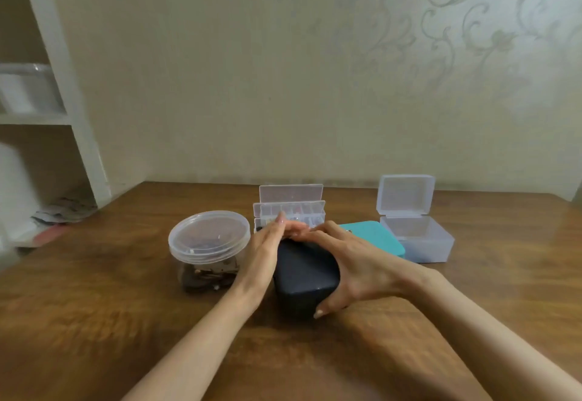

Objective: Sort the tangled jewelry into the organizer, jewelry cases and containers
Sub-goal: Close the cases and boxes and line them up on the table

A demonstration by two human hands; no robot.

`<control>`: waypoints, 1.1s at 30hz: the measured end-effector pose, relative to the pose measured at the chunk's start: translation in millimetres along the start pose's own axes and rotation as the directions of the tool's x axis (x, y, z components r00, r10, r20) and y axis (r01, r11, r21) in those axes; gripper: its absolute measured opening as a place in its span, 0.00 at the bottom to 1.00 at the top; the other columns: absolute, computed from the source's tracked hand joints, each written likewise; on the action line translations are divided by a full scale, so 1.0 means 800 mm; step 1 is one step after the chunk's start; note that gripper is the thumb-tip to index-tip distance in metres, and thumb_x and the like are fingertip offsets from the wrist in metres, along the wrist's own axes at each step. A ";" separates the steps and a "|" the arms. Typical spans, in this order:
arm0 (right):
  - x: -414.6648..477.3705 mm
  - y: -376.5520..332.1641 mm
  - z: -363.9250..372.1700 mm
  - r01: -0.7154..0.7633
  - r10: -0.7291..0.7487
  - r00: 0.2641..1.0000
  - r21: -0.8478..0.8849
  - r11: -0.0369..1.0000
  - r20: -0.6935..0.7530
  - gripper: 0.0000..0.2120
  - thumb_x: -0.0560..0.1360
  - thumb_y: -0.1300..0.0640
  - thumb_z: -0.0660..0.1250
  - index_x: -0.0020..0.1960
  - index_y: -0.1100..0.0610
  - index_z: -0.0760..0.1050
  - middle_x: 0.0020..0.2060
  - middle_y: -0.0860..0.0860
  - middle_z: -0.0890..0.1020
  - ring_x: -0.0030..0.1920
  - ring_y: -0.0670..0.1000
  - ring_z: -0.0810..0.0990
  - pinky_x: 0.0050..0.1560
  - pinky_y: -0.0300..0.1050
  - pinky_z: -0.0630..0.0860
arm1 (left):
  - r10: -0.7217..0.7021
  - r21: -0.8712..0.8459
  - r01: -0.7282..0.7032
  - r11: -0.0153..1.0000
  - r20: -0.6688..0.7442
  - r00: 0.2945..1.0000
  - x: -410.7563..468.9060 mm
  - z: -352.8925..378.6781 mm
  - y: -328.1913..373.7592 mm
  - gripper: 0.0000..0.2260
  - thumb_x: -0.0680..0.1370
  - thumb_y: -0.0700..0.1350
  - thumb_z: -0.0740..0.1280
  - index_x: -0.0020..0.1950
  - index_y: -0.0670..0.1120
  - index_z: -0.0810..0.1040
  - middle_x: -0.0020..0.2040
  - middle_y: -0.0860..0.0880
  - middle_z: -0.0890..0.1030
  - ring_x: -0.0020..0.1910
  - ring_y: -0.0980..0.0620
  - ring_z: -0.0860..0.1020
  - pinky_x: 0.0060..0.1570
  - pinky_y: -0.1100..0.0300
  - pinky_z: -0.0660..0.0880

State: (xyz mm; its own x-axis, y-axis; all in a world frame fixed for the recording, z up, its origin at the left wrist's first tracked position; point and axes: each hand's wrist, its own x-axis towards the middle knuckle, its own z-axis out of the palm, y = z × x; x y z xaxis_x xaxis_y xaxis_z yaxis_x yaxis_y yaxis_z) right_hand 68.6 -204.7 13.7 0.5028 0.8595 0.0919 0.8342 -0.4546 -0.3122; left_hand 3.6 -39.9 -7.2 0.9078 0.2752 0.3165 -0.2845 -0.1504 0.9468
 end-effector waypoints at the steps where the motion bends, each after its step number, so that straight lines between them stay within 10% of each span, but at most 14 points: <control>1: -0.008 -0.002 -0.004 0.010 -0.009 1.000 0.035 0.999 -0.021 0.47 0.61 0.38 0.76 0.73 0.39 0.54 0.62 0.43 0.63 0.62 0.43 0.65 0.64 0.41 0.68 | -0.013 0.018 0.013 1.000 0.028 1.000 0.000 -0.005 0.006 0.19 0.81 0.53 0.53 0.50 0.46 0.82 0.50 0.51 0.83 0.52 0.57 0.78 0.50 0.65 0.72; 10: -0.054 -0.019 -0.011 0.030 -0.024 0.999 0.210 0.977 -0.035 0.45 0.60 0.41 0.79 0.70 0.36 0.60 0.58 0.39 0.65 0.60 0.39 0.67 0.59 0.40 0.71 | -0.173 -0.087 0.212 0.973 0.330 0.928 -0.001 -0.007 -0.015 0.15 0.75 0.59 0.61 0.39 0.49 0.75 0.39 0.47 0.74 0.43 0.50 0.72 0.47 0.56 0.66; 17: -0.070 -0.013 0.018 0.042 -0.046 0.999 0.147 0.988 0.024 0.45 0.61 0.39 0.78 0.70 0.33 0.56 0.62 0.37 0.61 0.65 0.38 0.62 0.65 0.39 0.68 | -0.231 0.180 0.168 0.969 0.426 0.875 -0.009 -0.008 -0.019 0.15 0.74 0.58 0.64 0.35 0.48 0.71 0.33 0.53 0.73 0.36 0.57 0.72 0.40 0.64 0.66; 22: -0.084 -0.006 0.033 0.020 -0.020 1.000 0.347 0.938 -0.003 0.47 0.62 0.45 0.80 0.72 0.35 0.55 0.68 0.36 0.58 0.69 0.37 0.60 0.69 0.43 0.65 | -0.236 0.287 0.094 0.953 0.516 0.824 -0.029 -0.025 -0.015 0.24 0.70 0.67 0.65 0.59 0.54 0.74 0.57 0.55 0.78 0.56 0.59 0.76 0.56 0.62 0.73; 27: -0.083 -0.001 0.040 -0.031 0.012 0.999 0.604 0.796 0.036 0.53 0.56 0.38 0.79 0.72 0.32 0.49 0.71 0.39 0.58 0.70 0.39 0.61 0.71 0.44 0.64 | -0.197 0.524 -0.125 0.843 0.516 0.834 -0.069 -0.017 0.002 0.49 0.55 0.74 0.69 0.72 0.61 0.55 0.69 0.63 0.57 0.67 0.65 0.61 0.66 0.64 0.65; 30: -0.082 0.006 0.034 -0.126 0.102 0.992 0.750 0.649 0.079 0.39 0.60 0.25 0.65 0.69 0.32 0.62 0.68 0.37 0.67 0.67 0.38 0.68 0.64 0.38 0.70 | -0.128 0.638 -0.320 0.701 0.553 0.823 -0.077 -0.015 0.008 0.47 0.62 0.67 0.73 0.74 0.60 0.51 0.68 0.66 0.52 0.67 0.66 0.55 0.68 0.64 0.61; 33: -0.083 0.015 0.027 -0.200 0.252 0.965 0.836 0.510 0.077 0.16 0.79 0.44 0.55 0.60 0.46 0.77 0.55 0.41 0.81 0.56 0.39 0.79 0.49 0.32 0.75 | -0.178 0.590 -0.280 0.757 0.599 0.781 -0.078 -0.023 0.005 0.43 0.66 0.60 0.74 0.73 0.62 0.52 0.67 0.66 0.52 0.67 0.64 0.58 0.67 0.65 0.64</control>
State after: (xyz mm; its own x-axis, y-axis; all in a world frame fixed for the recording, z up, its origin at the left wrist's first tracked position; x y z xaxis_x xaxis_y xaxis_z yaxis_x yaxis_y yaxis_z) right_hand 40.0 -262.2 -16.6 0.6777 0.7327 -0.0625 0.1359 -0.2082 -0.9686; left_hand -60.1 -39.9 -22.1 0.9440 -0.3271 0.0437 -0.2878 -0.7513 0.5939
